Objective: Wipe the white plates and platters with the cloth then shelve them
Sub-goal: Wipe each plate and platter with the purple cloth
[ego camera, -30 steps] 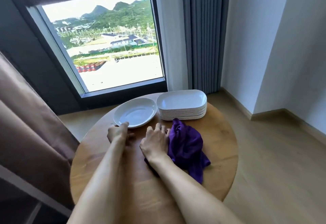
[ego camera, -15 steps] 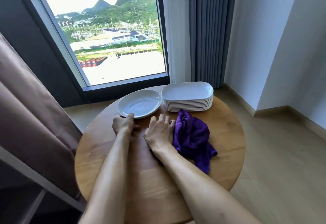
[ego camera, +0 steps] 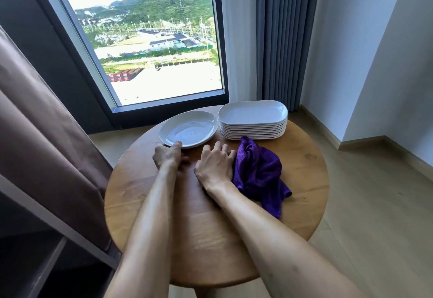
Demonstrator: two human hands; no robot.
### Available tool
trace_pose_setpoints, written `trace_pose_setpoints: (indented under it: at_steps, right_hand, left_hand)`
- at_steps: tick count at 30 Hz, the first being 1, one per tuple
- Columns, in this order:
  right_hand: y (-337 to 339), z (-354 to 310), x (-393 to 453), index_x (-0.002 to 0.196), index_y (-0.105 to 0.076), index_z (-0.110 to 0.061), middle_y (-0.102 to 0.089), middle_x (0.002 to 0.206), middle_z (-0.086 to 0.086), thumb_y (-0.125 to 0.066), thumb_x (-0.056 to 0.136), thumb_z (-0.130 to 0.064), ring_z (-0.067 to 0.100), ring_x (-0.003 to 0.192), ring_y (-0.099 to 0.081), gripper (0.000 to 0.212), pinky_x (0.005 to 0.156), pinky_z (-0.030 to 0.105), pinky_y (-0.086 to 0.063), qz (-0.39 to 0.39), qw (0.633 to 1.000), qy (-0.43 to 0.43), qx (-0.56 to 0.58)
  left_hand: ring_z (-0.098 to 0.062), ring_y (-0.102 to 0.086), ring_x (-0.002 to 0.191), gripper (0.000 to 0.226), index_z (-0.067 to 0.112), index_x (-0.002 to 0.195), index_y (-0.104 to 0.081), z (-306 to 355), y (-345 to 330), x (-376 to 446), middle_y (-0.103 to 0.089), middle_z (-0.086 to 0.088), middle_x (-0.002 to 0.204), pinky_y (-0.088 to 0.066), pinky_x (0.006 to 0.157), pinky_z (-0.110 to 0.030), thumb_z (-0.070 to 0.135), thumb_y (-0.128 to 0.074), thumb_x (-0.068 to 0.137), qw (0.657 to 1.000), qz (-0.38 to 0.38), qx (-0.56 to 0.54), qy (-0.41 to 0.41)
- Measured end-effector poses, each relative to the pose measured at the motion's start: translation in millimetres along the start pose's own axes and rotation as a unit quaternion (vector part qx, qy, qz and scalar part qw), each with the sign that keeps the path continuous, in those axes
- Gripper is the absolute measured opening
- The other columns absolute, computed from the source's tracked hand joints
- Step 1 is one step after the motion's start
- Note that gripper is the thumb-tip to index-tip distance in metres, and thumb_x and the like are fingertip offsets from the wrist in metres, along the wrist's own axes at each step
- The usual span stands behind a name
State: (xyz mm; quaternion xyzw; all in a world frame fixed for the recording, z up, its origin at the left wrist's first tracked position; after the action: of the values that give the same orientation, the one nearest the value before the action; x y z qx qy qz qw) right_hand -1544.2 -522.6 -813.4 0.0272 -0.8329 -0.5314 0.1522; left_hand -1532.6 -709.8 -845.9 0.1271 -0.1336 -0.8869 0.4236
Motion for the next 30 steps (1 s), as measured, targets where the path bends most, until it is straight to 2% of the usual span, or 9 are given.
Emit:
trace_pose_setpoints:
  at_steps: [3, 6, 8, 11, 13, 20, 24, 28, 30]
  right_hand:
    - [1.4, -0.4, 0.4, 0.120, -0.061, -0.007, -0.054, 0.130, 0.020, -0.055, 0.087, -0.027, 0.039, 0.123, -0.047, 0.039, 0.107, 0.051, -0.031, 0.002, 1.000, -0.001, 0.013]
    - [3.6, -0.4, -0.2, 0.122, -0.061, -0.007, -0.054, 0.131, 0.020, -0.056, 0.088, -0.029, 0.039, 0.125, -0.046, 0.041, 0.108, 0.051, -0.031, -0.004, 1.000, -0.008, 0.004]
    - [1.4, 1.3, -0.8, 0.123, -0.062, -0.008, -0.055, 0.132, 0.020, -0.057, 0.088, -0.029, 0.038, 0.126, -0.047, 0.042, 0.108, 0.051, -0.031, -0.004, 1.000, -0.011, 0.003]
    - [-1.1, 0.9, 0.8, 0.123, -0.062, -0.008, -0.055, 0.131, 0.019, -0.057, 0.088, -0.029, 0.038, 0.125, -0.047, 0.042, 0.108, 0.050, -0.031, 0.004, 1.000, -0.007, 0.002]
    - [-1.1, 1.1, 1.0, 0.123, -0.062, -0.008, -0.055, 0.131, 0.019, -0.057, 0.088, -0.030, 0.038, 0.126, -0.047, 0.042, 0.108, 0.050, -0.031, 0.007, 1.000, -0.008, 0.000]
    - [-1.0, 2.0, 1.0, 0.119, -0.063, -0.008, -0.056, 0.129, 0.019, -0.058, 0.087, -0.029, 0.038, 0.124, -0.048, 0.039, 0.105, 0.049, -0.033, 0.016, 1.000, -0.004, -0.005]
    - [-1.1, 1.8, 2.5, 0.118, -0.063, -0.008, -0.056, 0.129, 0.019, -0.058, 0.086, -0.029, 0.038, 0.123, -0.048, 0.039, 0.104, 0.049, -0.033, 0.017, 1.000, -0.007, -0.013]
    - [-2.1, 1.5, 3.5, 0.117, -0.064, -0.009, -0.057, 0.127, 0.018, -0.057, 0.086, -0.028, 0.038, 0.122, -0.049, 0.037, 0.103, 0.049, -0.034, 0.024, 1.000, -0.002, -0.013]
    - [-2.7, 1.6, 4.2, 0.117, -0.064, -0.009, -0.057, 0.127, 0.019, -0.058, 0.086, -0.028, 0.038, 0.121, -0.049, 0.037, 0.103, 0.049, -0.034, 0.023, 1.000, -0.004, -0.015]
  left_hand:
    - [-0.019, -0.070, 0.061, 0.035, 0.011, 0.122, -0.063, 6.9, 4.2, -5.4, -0.068, -0.004, 0.062, -0.041, 0.039, -0.014, 0.027, -0.062, 0.091, 1.000, 0.010, 0.000, -0.008]
    - [-0.007, -0.065, 0.051, 0.035, 0.009, 0.121, -0.064, 9.6, 7.9, -12.5, -0.069, -0.006, 0.067, -0.033, 0.033, -0.008, 0.027, -0.063, 0.091, 1.000, 0.008, -0.003, -0.012]
    - [0.001, -0.066, 0.049, 0.033, 0.009, 0.119, -0.064, 7.5, 7.6, -16.3, -0.069, -0.006, 0.067, -0.034, 0.034, -0.007, 0.027, -0.062, 0.092, 1.000, 0.002, -0.009, -0.011]
    - [-0.012, -0.072, 0.061, 0.038, 0.007, 0.123, -0.065, 7.1, 6.5, -15.3, -0.072, -0.008, 0.073, -0.040, 0.040, -0.009, 0.028, -0.062, 0.091, 1.000, -0.001, -0.011, -0.013]
    - [-0.008, -0.067, 0.054, 0.038, 0.007, 0.122, -0.065, 6.0, 6.8, -13.7, -0.076, -0.011, 0.079, -0.037, 0.036, -0.008, 0.028, -0.062, 0.090, 1.000, 0.002, -0.010, -0.014]
    - [-0.012, -0.069, 0.054, 0.036, 0.006, 0.117, -0.067, 3.1, 3.9, -12.6, -0.070, -0.005, 0.065, -0.042, 0.037, -0.011, 0.027, -0.062, 0.088, 1.000, -0.003, 0.006, -0.005]
    - [-0.020, -0.076, 0.074, 0.039, 0.005, 0.118, -0.067, 0.9, 3.1, -8.5, -0.072, -0.008, 0.069, -0.061, 0.070, -0.023, 0.028, -0.062, 0.087, 1.000, -0.003, 0.006, 0.001]
    - [-0.014, -0.075, 0.064, 0.036, 0.009, 0.116, -0.068, -1.1, 2.1, -4.8, -0.075, -0.007, 0.074, -0.053, 0.051, -0.015, 0.028, -0.063, 0.086, 1.000, 0.006, 0.000, 0.004]
    - [-0.020, -0.076, 0.072, 0.033, 0.009, 0.112, -0.070, -0.6, 2.1, -5.2, -0.077, -0.009, 0.079, -0.059, 0.064, -0.024, 0.026, -0.062, 0.085, 1.000, 0.020, 0.000, -0.003]
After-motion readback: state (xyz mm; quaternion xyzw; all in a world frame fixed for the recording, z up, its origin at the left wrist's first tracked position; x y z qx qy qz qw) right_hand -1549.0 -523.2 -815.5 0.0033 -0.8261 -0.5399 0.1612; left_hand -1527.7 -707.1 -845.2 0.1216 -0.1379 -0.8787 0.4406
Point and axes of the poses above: each hand's wrist, its own x-axis towards the middle knuckle, its own y-axis out of the back of the hand, z = x × y, the point moved 10 cm from there along x, towards the middle knuckle
